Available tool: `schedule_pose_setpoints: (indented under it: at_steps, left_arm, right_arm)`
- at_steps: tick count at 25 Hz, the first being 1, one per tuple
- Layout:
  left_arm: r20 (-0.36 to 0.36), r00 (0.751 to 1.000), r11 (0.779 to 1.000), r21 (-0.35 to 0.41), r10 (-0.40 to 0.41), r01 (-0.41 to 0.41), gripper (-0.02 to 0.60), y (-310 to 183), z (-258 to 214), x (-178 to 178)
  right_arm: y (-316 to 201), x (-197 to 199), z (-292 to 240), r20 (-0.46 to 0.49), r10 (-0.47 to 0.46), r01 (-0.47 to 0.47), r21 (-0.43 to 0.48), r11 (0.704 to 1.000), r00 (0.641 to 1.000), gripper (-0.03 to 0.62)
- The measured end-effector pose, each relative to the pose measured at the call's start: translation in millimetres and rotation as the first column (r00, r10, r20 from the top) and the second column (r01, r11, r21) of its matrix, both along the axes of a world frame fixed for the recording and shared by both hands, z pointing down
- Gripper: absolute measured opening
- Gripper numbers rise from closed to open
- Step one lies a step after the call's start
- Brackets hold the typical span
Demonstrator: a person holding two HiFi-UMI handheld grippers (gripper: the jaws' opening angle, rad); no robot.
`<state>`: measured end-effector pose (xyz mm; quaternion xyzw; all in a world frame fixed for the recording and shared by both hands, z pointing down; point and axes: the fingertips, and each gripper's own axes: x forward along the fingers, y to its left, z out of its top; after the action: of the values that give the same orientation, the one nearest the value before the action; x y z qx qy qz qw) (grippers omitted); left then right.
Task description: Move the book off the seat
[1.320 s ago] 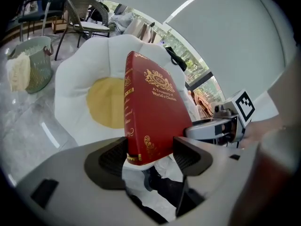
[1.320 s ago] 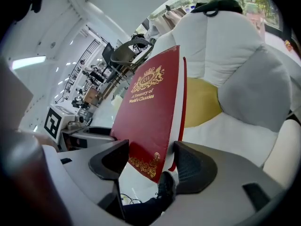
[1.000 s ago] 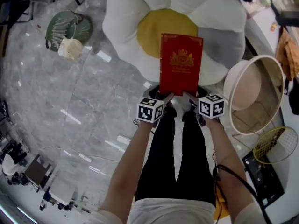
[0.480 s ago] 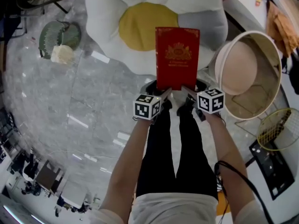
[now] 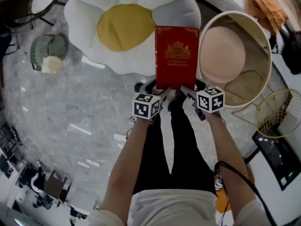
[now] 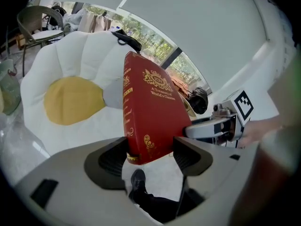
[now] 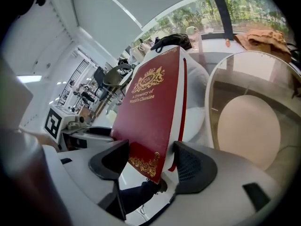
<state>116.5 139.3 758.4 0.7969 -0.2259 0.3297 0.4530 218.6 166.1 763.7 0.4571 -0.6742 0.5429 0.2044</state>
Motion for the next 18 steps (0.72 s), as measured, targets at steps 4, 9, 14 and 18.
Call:
schedule_pose_setpoints:
  at_steps: [4,9,14,18]
  left_arm:
    - [0.003,0.998,0.998,-0.002,0.056,-0.056,0.308,17,7,29]
    - [0.011,0.992,0.992,-0.005,0.128,-0.128,0.308,32,9,63]
    - [0.014,0.979,0.979,-0.016,0.201,-0.201,0.308,45,12,103]
    - [0.016,0.965,0.965,-0.02,0.262,-0.262,0.308,52,18,135]
  right_arm:
    - [23,27,8,0.003,0.06,-0.06,-0.006,0.998,0.998,0.318]
    - [45,60,10,0.008,0.127,-0.127,-0.011,0.992,0.992,0.318]
    - [65,96,13,0.009,0.2,-0.2,-0.023,0.979,0.98,0.318]
    - [79,125,21,0.013,0.27,-0.269,-0.037,0.962,0.963,0.318]
